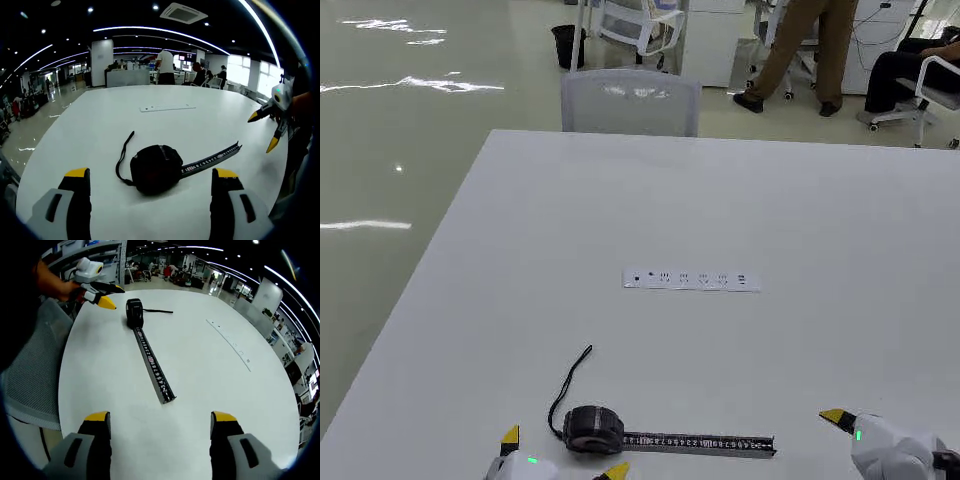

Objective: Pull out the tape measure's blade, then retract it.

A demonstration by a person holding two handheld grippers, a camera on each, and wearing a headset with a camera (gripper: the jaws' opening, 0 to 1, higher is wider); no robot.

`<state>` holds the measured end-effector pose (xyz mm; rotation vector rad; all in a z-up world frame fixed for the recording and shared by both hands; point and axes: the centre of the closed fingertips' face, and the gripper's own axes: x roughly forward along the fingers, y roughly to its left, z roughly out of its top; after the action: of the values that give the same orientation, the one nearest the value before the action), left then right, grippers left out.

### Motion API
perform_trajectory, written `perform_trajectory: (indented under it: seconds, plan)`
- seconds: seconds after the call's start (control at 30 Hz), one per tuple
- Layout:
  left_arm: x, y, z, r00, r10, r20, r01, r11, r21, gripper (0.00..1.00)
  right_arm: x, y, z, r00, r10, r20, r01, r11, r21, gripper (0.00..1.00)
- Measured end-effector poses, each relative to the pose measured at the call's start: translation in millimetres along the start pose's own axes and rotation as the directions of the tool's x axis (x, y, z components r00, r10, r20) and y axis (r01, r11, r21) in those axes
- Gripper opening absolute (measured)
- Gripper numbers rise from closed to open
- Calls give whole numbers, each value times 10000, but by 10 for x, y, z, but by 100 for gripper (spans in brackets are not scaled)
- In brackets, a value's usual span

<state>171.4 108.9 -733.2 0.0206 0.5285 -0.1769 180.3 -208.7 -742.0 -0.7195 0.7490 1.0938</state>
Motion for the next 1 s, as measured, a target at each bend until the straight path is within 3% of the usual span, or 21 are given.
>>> perform_trajectory:
  seconds: [0.1,0.17,0.23,0.43,0.6,0.67,0.8,1.0]
  plan:
    - [64,-47,9,10000,50,7,-50,10000,84,99,62,-39,1,9995,235,-195,-239,9995,-201,81]
    - [128,-18,-13,9999,141,-34,-141,9999,93,99,125,-76,-18,9985,362,-408,-380,9983,-437,81]
    - [128,-41,38,9997,233,-5,-233,9997,6,99,171,-102,-13,9971,497,-575,-532,9968,-595,79]
    - [223,-50,-16,9993,378,80,-377,9993,-32,99,283,-168,19,9916,871,-954,-972,9894,-1076,73]
    - [251,-69,-29,9989,461,108,-463,9989,103,99,368,-102,22,9751,1689,-1435,-1910,9688,-1580,63]
    - [254,-56,-36,9986,504,165,-504,9987,9,99,416,-114,45,9739,1731,-1469,-1963,9671,-1621,58]
    - [284,-53,-64,9984,551,135,-550,9984,-95,99,524,-97,14,9628,2012,-1806,-2330,9563,-1765,48]
    - [340,-45,-58,9974,683,242,-676,9973,-288,99,699,-132,-96,9446,2207,-2429,-2657,9487,-1713,43]
